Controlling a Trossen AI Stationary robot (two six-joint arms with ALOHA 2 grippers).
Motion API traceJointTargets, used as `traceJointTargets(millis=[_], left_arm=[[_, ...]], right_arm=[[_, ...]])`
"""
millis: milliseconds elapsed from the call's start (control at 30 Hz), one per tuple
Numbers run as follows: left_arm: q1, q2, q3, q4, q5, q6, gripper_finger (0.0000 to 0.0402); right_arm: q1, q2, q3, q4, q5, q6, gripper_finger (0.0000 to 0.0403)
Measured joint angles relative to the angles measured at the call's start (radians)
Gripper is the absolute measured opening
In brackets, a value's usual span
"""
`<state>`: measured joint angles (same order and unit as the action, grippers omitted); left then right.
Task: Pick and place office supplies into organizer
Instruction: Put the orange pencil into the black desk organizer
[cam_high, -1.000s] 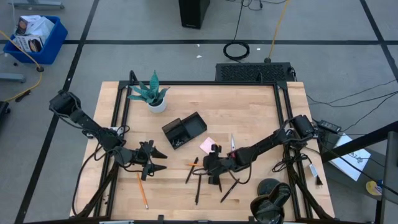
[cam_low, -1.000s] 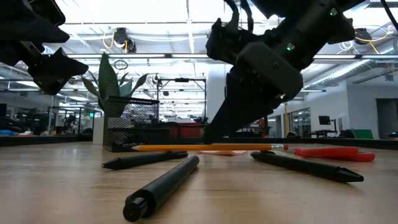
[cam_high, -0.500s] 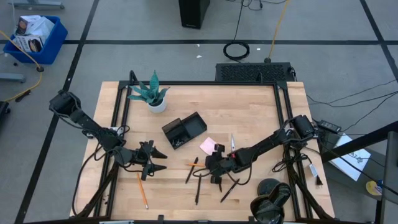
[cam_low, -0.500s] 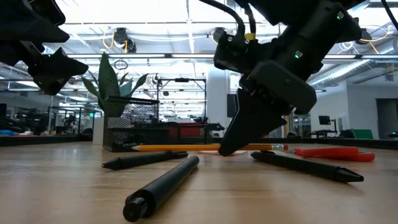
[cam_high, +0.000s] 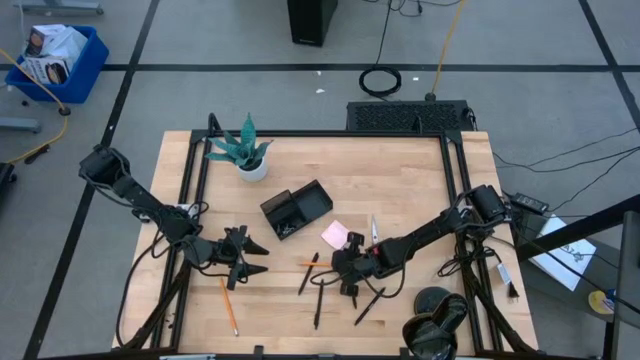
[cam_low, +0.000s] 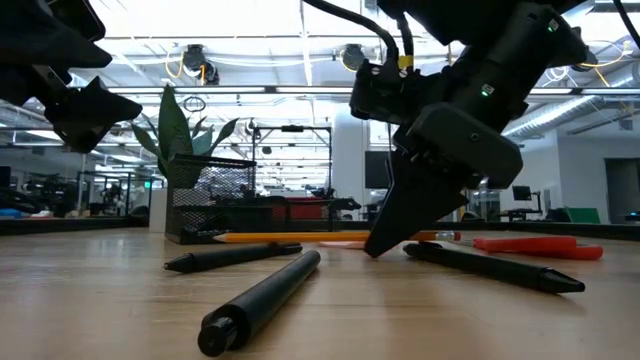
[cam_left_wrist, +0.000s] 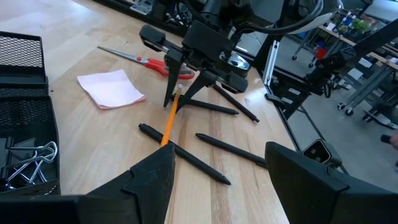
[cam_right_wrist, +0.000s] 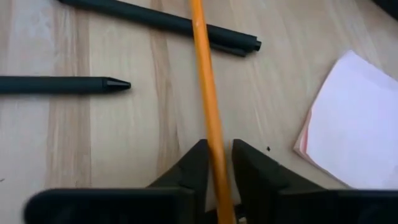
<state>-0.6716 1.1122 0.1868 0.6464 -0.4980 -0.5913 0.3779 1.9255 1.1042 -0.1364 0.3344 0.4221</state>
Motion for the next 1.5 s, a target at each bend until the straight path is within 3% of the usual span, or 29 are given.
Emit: traceJointTargets(millis=[133,367,567,867,1067,1500], left_arm=[[0.000,0.000,0.000,0.001,-0.004,-0.020,0.0253],[0.000,0.000,0.000,0.007,-0.009,-0.017,0.0253],[0.019,0.000,0.000,0.017,0.004,-0.104,0.0253],[0.135,0.000,0.000,0.010,0.266,-0.321,0.0253],[0.182,0.000,0.000,-0.003,0.304,-0.468,0.0253],[0.300,0.000,0.001,-0.045,0.512,-0.792,0.0253]], right_arm=[[0.000,0.000,0.000,0.000,0.001,-0.010,0.0017],[0.000,0.001,-0.001,0.036,0.004,-0.007,0.0043],[0.002,0.001,-0.001,0.118,0.004,-0.075,0.0016],[0.004,0.001,-0.001,0.260,0.004,-0.222,0.0030],[0.022,0.001,-0.001,0.342,0.001,-0.366,0.0016],[0.039,0.001,-0.001,0.478,0.033,-0.616,0.0018]])
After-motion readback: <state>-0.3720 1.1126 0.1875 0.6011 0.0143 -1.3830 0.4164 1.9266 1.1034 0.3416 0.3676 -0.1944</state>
